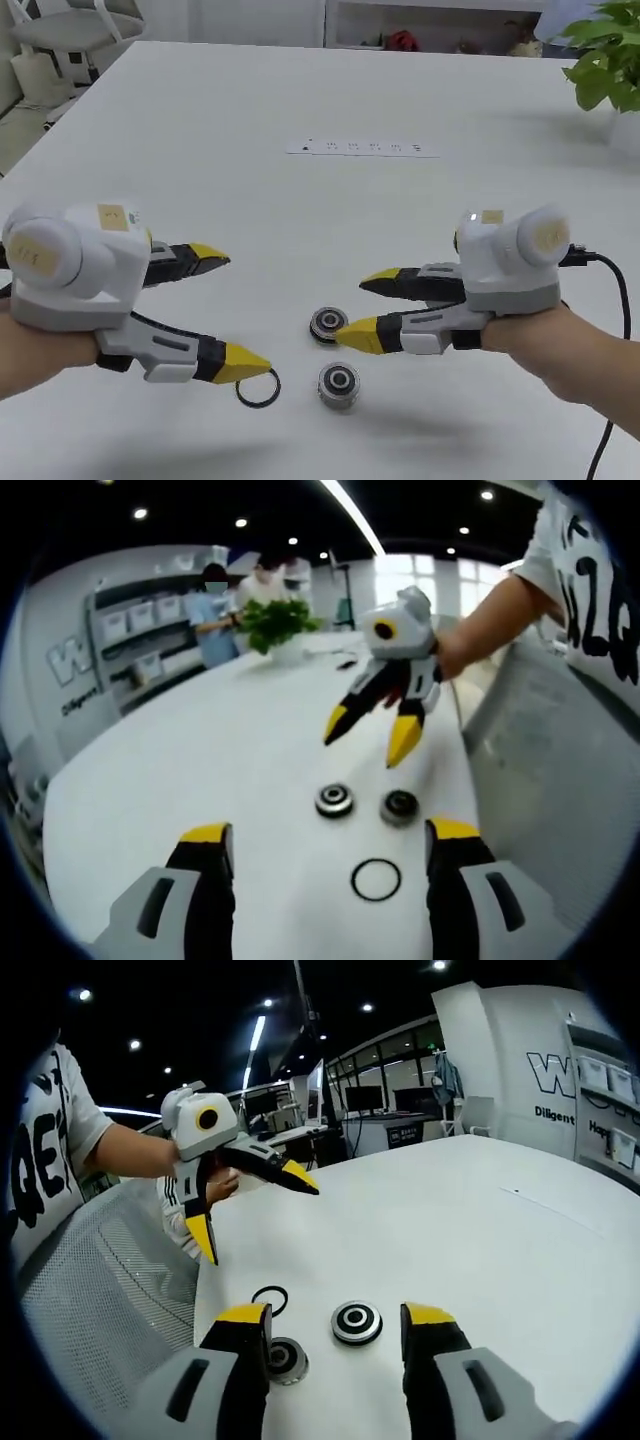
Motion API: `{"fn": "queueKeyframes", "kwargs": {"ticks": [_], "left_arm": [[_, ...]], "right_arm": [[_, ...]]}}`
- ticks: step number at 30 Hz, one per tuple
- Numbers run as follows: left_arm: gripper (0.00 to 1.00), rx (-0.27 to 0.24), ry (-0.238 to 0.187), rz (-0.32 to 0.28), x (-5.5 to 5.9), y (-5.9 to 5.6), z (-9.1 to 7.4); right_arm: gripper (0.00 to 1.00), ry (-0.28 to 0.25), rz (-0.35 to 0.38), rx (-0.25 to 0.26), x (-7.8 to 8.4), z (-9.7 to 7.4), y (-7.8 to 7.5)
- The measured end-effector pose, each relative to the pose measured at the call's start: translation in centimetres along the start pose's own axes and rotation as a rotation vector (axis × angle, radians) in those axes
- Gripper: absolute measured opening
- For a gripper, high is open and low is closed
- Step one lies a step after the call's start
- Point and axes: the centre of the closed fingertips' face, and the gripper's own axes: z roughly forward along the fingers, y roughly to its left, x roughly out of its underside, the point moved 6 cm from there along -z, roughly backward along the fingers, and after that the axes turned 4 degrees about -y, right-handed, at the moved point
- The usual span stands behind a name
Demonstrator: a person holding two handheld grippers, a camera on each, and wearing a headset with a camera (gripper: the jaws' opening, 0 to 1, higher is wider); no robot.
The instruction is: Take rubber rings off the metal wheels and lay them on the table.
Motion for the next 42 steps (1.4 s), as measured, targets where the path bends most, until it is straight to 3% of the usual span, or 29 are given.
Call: {"fn": "queueKeyframes", "kwargs": {"ticks": [8,18,33,42], "left_arm": [[0.77,0.015,0.01,0.006,-0.2,0.6,1.5],[0.73,0.041,0.013,-0.004,-0.1,0.8,3.2],[0.64,0.083,0.056,-0.018,0.9,0.5,6.0],[0.52,0.093,0.056,-0.044,1.2,0.5,7.6]], "right_arm": [[0.43,0.021,-0.015,0.008,0.8,-0.2,-1.2],[0.39,0.101,-0.087,-0.011,2.7,0.6,-1.4],[0.33,0.115,-0.077,-0.028,3.4,2.4,-1.5],[0.31,0.117,-0.077,-0.037,3.6,2.8,-1.4]]}}
